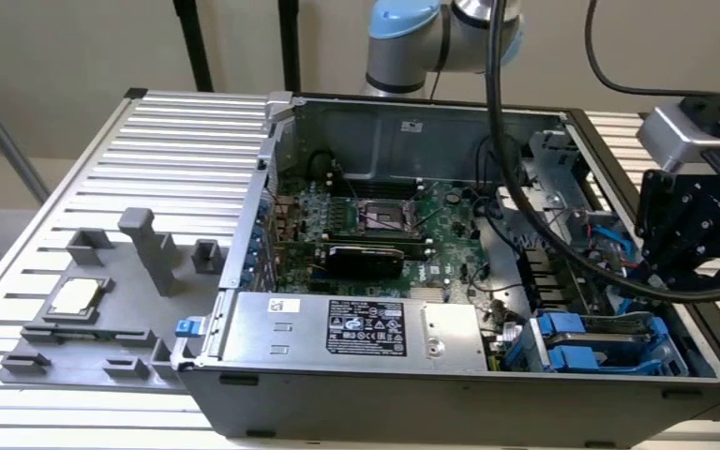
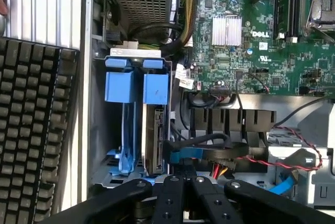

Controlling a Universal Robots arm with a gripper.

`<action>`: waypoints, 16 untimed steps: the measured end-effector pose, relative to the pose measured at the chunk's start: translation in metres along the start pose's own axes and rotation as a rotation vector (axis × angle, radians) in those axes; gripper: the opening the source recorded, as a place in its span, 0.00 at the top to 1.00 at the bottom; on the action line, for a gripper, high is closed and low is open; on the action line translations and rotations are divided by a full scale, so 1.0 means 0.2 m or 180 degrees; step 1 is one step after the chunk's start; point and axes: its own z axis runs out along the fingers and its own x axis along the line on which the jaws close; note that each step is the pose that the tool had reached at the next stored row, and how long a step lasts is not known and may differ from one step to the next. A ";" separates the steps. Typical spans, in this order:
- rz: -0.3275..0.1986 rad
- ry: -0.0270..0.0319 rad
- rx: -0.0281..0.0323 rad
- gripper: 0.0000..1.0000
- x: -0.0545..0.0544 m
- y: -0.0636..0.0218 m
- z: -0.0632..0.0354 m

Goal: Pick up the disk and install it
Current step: 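Insert the first disk wire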

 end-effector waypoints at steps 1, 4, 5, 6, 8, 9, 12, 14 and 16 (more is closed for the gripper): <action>0.0000 0.0001 0.0000 1.00 -0.01 0.005 0.005; -0.0002 0.0004 -0.0001 1.00 -0.03 0.024 0.020; -0.0003 0.0005 -0.0002 1.00 -0.03 0.031 0.023; -0.0004 0.0006 -0.0005 1.00 -0.03 0.038 0.026; -0.0008 0.0006 -0.0012 1.00 -0.03 0.054 0.028; -0.0008 0.0006 -0.0014 1.00 -0.03 0.062 0.028; -0.0009 0.0007 -0.0015 1.00 -0.03 0.069 0.028; -0.0008 0.0006 -0.0017 1.00 -0.01 0.069 0.027; -0.0007 0.0004 -0.0019 1.00 0.02 0.069 0.025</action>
